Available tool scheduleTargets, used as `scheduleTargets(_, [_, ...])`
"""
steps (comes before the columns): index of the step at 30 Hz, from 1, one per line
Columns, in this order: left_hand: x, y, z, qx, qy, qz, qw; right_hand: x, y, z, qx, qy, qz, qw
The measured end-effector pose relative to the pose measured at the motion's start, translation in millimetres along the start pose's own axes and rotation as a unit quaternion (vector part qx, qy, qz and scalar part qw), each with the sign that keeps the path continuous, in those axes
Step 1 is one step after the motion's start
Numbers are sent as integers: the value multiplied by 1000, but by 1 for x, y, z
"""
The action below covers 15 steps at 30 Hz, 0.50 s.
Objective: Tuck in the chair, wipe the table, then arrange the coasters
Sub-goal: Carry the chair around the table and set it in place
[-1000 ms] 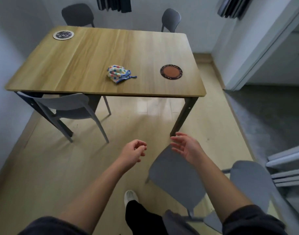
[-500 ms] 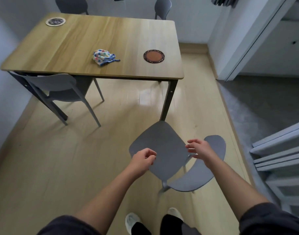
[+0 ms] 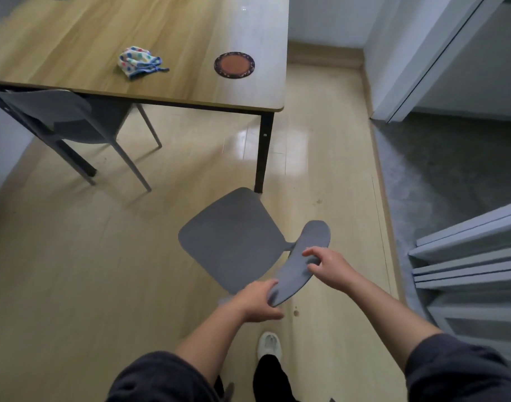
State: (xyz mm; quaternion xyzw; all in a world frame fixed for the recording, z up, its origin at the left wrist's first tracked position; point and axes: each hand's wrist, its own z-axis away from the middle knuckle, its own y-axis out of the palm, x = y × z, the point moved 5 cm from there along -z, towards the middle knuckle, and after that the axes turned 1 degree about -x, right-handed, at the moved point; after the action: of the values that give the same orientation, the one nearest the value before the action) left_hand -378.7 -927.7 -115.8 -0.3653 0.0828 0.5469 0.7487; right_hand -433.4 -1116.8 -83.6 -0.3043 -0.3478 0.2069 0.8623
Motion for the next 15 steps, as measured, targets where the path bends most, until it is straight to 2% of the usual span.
scheduleTargets(6, [14, 16, 0, 2, -52, -144, 988, -9, 5, -9, 77, -71, 75, 992])
scheduleTargets(8, [14, 14, 0, 18, -49, -196, 979, -13, 8, -9, 98, -94, 150, 979])
scheduleTargets(11, [17, 4, -1, 27, -40, -244, 969, -13, 16, -13, 70, -124, 216, 966])
scheduleTargets(15, [34, -28, 4, 23, -23, -311, 950, 5, 36, -17, 17, -117, 182, 976])
